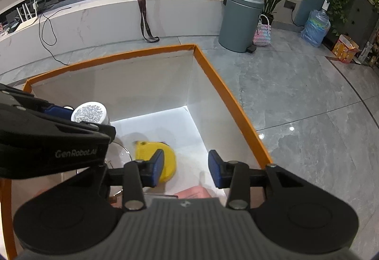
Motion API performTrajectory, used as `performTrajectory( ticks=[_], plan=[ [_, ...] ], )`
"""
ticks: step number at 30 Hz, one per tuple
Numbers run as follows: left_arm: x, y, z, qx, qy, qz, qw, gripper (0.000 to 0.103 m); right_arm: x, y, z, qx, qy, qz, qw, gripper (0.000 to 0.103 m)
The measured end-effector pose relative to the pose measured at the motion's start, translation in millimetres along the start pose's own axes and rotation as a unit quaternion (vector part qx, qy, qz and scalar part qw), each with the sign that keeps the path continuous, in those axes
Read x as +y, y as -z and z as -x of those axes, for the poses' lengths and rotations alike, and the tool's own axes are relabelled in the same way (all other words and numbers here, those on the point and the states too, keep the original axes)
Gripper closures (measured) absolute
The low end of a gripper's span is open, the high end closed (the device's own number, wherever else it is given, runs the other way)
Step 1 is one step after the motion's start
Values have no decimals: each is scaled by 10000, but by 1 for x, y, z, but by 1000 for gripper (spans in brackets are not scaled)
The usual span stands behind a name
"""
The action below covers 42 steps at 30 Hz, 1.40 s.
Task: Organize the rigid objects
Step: 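Lower the jar and tape measure into the box and open both tools, then withdraw both tools from the box back over the table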
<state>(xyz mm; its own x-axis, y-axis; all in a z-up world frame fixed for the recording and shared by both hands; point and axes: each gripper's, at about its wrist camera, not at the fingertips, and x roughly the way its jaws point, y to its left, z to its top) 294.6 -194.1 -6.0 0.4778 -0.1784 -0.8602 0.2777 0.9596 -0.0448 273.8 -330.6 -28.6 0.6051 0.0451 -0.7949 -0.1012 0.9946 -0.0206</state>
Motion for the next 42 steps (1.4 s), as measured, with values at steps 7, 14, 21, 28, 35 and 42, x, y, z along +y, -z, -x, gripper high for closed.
performTrajectory(
  ticks=[7, 14, 21, 28, 35, 42],
  plan=[
    [-2, 1, 2, -22, 51, -23, 10000, 30, 1, 0, 1, -18, 0, -5, 10000, 61],
    [-5, 0, 14, -151, 117, -31, 9998, 30, 0, 0, 8, -88, 47, -16, 9999, 57],
    [-8, 0, 34, -319, 127, -100, 9994, 30, -3, 2, 20, -183, 109, -80, 9997, 56],
    [-2, 3, 56, -468, 125, -61, 9988, 30, -2, 1, 36, -287, 126, -80, 9995, 56],
    [24, 12, 82, -616, -91, 43, 9981, 30, 7, 1, 57, -447, 108, -3, 9989, 56],
    [59, 26, 98, -608, -339, 273, 9972, 30, 25, -2, 74, -598, -6, 139, 9981, 55]
  ],
)
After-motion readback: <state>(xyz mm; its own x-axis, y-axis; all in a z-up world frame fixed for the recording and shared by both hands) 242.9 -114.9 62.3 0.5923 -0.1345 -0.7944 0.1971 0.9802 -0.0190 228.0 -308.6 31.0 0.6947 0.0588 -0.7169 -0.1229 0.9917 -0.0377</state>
